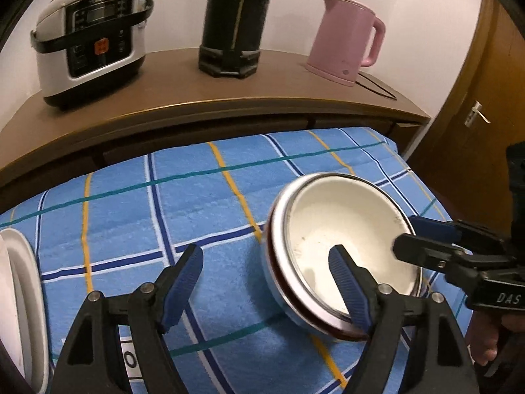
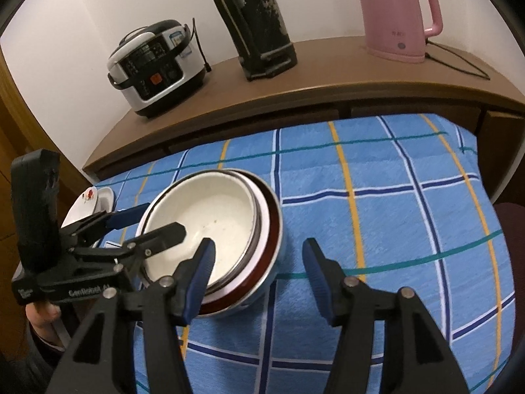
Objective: Organize plates and bowls
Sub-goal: 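Close both grippers on the rim of the nested bowl stack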
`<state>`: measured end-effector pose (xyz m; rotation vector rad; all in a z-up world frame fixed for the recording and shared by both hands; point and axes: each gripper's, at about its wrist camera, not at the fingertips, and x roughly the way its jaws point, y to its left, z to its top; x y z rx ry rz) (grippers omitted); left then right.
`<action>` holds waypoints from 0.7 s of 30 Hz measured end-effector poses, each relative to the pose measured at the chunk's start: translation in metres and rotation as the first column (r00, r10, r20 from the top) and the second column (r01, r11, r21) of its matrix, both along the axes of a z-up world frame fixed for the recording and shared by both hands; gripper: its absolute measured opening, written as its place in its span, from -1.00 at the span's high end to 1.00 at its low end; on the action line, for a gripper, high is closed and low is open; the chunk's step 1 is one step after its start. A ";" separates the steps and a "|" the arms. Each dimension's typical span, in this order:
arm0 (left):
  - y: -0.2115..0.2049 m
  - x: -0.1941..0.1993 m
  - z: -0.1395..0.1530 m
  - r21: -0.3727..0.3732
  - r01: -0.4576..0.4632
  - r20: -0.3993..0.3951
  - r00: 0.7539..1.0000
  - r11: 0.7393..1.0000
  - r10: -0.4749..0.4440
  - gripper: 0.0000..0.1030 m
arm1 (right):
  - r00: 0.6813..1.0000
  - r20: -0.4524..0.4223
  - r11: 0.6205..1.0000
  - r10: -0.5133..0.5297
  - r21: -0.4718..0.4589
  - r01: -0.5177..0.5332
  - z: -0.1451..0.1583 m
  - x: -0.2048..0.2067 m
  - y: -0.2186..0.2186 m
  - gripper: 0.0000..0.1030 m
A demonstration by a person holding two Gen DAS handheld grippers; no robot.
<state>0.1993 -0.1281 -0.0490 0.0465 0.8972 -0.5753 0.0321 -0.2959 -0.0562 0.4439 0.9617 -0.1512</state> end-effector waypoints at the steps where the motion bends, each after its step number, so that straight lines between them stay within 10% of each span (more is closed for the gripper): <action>1: -0.002 -0.001 -0.001 0.003 0.008 -0.002 1.000 1.000 -0.008 -0.56 | 1.000 -0.002 1.000 0.002 0.006 -0.002 -0.002 0.001 0.000 -0.06; 5: -0.006 -0.003 -0.003 -0.003 0.038 -0.007 0.999 0.999 -0.038 -0.52 | 1.000 -0.014 1.000 -0.003 0.011 0.003 -0.007 0.003 0.002 0.17; 9: -0.010 -0.003 -0.005 -0.010 0.070 -0.025 0.997 0.998 -0.070 0.06 | 1.000 -0.015 1.000 -0.013 -0.010 0.012 -0.006 0.004 0.003 0.36; 21: 0.000 -0.004 0.001 -0.045 0.016 -0.046 0.999 0.999 -0.018 0.12 | 0.999 -0.034 1.000 -0.028 0.001 0.029 -0.005 0.009 0.001 0.52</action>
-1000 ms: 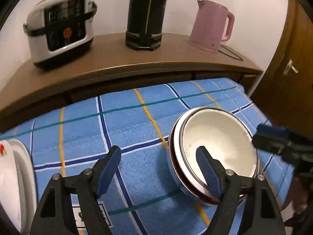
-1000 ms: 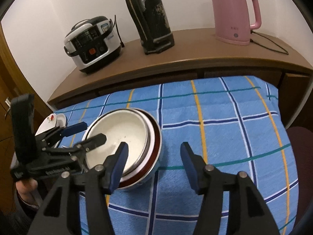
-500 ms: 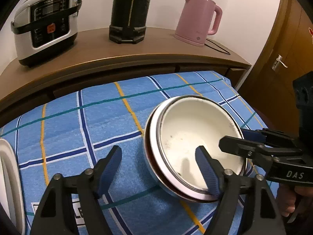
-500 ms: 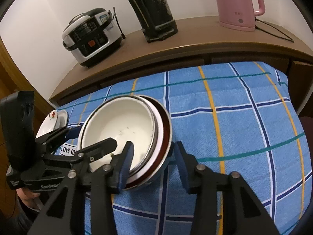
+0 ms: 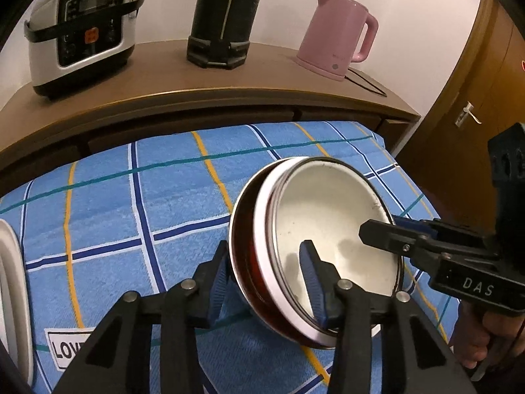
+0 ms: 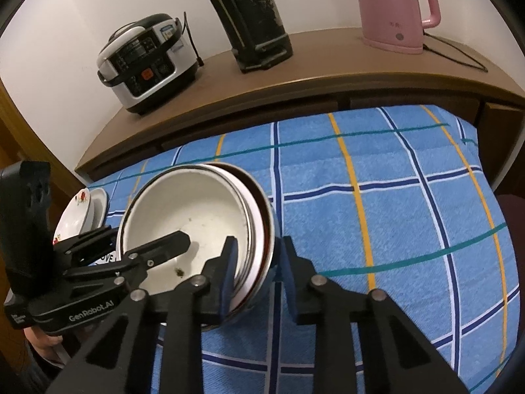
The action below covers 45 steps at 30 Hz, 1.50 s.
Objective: Organize plates and bowls
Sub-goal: 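Close both grippers on the rim of the nested bowl stack, then lift the nested bowls and carry them over the red-flower plate with both grippers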
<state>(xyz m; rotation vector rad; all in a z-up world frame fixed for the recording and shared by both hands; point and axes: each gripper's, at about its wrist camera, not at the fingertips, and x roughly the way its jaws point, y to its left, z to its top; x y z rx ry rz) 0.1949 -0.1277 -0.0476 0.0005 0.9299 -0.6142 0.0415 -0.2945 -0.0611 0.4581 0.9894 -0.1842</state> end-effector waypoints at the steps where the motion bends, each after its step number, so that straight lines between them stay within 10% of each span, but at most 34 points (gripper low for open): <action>1: 0.001 0.000 0.000 -0.007 -0.002 -0.004 1.000 1.000 0.002 0.12 | 1.000 0.000 1.000 0.001 0.000 -0.001 0.001 0.000 0.000 0.53; 45: 0.073 0.001 0.010 -0.077 -0.239 -0.071 0.970 0.968 0.234 0.30 | 0.982 -0.002 0.982 0.189 -0.024 -0.189 0.015 0.052 0.046 0.66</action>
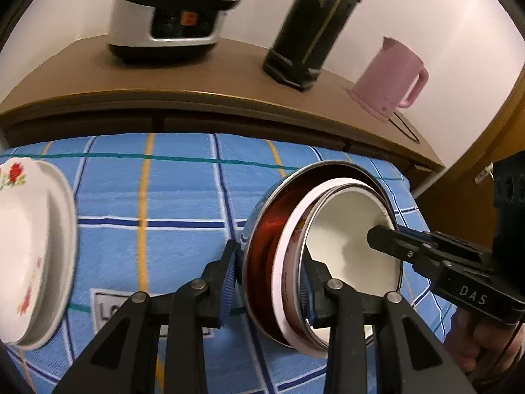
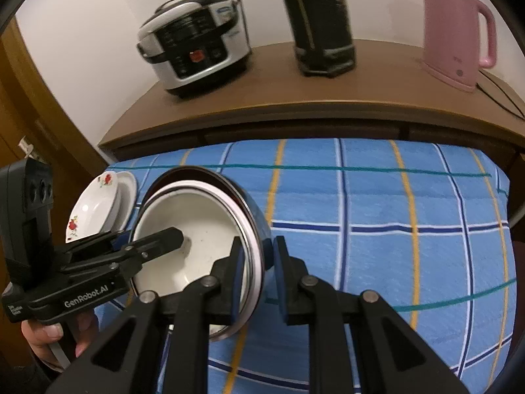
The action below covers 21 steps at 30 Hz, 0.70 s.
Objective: Organize plates and bowls
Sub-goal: 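Lift the nested bowls and carry them over the red-flower plate with both grippers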
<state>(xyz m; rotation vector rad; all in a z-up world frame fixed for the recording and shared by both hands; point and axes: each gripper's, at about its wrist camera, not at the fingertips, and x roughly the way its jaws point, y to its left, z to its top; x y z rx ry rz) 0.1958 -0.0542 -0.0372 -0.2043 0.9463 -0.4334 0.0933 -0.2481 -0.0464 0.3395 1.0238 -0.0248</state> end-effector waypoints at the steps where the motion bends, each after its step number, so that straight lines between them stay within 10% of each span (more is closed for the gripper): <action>1: 0.004 -0.002 0.001 0.002 -0.013 0.005 1.000 1.000 0.013 0.30 | 1.000 0.003 1.000 0.008 0.001 -0.008 0.001 0.001 0.003 0.66; 21: 0.074 -0.028 0.027 0.020 -0.206 0.076 0.976 0.978 0.204 0.30 | 0.980 0.088 0.984 0.178 -0.002 -0.178 0.026 0.033 0.073 0.65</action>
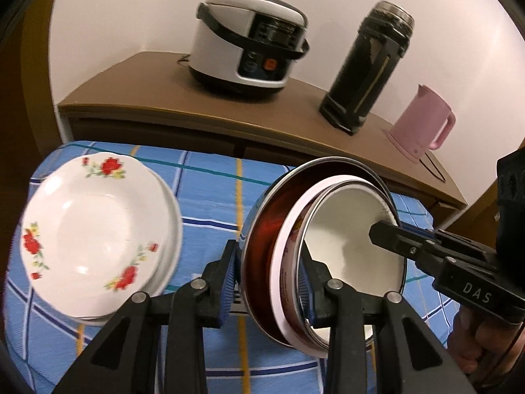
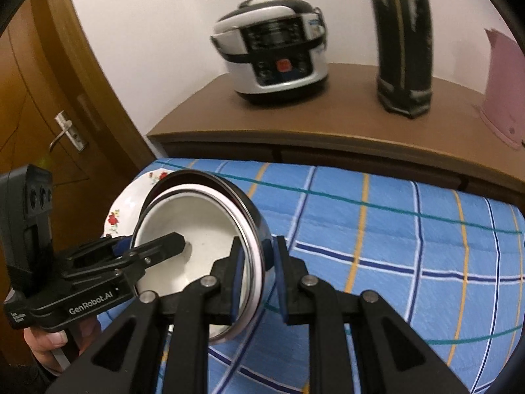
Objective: Organize plates and bowls
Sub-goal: 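Lift the nested bowls and carry them over the red-flower plate with both grippers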
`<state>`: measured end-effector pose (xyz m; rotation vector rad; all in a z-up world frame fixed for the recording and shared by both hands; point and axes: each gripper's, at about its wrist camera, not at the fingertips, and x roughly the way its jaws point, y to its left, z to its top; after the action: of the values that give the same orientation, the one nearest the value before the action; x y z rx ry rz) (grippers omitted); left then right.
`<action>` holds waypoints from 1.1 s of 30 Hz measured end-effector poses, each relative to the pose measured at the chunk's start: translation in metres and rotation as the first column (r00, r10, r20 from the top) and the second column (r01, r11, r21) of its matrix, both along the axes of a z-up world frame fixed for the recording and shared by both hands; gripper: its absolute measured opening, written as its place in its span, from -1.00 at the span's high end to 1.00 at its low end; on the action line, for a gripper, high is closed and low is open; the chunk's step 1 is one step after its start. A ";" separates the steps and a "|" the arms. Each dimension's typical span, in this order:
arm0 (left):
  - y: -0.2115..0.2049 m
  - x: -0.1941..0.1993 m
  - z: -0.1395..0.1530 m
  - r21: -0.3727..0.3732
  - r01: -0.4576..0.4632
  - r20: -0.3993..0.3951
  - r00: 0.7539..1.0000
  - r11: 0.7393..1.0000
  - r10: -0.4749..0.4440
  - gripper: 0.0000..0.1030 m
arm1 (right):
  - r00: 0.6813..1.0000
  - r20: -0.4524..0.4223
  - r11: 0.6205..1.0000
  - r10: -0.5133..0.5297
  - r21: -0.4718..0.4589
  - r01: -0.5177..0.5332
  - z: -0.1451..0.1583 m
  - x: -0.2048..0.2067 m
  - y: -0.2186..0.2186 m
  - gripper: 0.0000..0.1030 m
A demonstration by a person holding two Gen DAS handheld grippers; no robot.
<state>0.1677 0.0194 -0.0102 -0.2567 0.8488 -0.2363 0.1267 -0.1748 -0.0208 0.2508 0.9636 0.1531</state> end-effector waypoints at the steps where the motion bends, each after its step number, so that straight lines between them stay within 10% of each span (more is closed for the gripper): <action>1: 0.003 -0.002 0.001 0.001 -0.007 0.003 1.000 1.000 0.007 0.30 | 1.000 0.003 1.000 0.006 0.000 -0.006 0.001 0.002 0.003 0.65; 33: 0.081 -0.022 0.017 0.013 -0.187 0.041 0.982 0.982 0.186 0.30 | 0.985 0.047 0.986 0.166 -0.020 -0.165 0.016 0.048 0.083 0.64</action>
<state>0.1460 0.1004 0.0068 -0.3130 0.7820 -0.0588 0.1751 -0.0914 -0.0050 0.1511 0.9365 0.3027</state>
